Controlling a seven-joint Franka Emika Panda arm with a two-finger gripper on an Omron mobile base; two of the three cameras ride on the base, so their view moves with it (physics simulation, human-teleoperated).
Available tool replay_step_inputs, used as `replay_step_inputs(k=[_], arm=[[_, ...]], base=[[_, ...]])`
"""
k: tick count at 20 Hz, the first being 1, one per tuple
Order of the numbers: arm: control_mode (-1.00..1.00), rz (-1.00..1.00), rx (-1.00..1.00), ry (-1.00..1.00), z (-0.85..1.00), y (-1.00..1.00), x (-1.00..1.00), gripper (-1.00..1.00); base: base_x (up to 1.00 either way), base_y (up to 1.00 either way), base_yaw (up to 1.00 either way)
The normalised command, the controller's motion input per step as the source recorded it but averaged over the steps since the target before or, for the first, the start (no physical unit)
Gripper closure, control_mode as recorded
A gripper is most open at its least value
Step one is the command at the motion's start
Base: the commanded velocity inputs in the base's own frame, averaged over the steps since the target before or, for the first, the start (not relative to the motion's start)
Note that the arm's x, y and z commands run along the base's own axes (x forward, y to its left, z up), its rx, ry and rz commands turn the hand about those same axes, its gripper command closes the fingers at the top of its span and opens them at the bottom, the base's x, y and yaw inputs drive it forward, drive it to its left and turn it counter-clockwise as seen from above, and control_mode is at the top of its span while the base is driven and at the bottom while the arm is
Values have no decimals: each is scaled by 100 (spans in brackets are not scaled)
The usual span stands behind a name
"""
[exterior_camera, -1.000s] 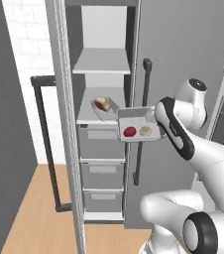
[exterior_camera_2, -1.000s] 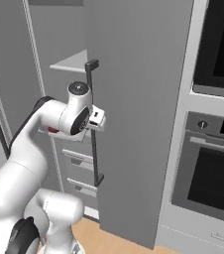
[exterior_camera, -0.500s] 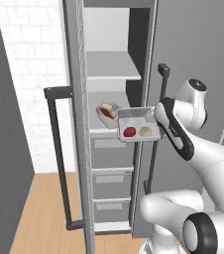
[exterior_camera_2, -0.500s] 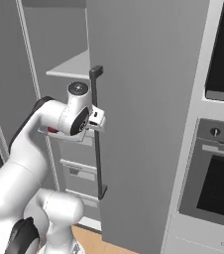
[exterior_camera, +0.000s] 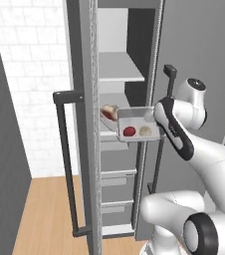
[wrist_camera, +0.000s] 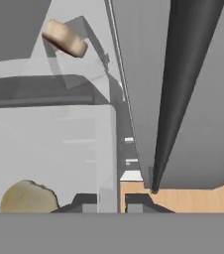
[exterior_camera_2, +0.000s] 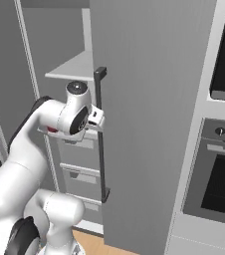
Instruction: Take the meat container that has the steak and place it on the second highest rack of the freezer. Then take the vegetable container that has the garlic and tomato and place it on the highest rack of the freezer.
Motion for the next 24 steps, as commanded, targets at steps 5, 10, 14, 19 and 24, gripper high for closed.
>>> replay_step_inputs(k=[5,10,14,19,24], arm=[[-100,-16,2,0,20,48,-1,100],[-100,-20,13,0,39,35,34,100],[-100,-37,12,-3,1,36,42,100],[-100,-40,37,-4,44,8,2,100],[-100,-30,31,-1,73,0,13,100]], base=[[0,0,0],[0,0,0],[0,0,0],[0,0,0],[0,0,0]])
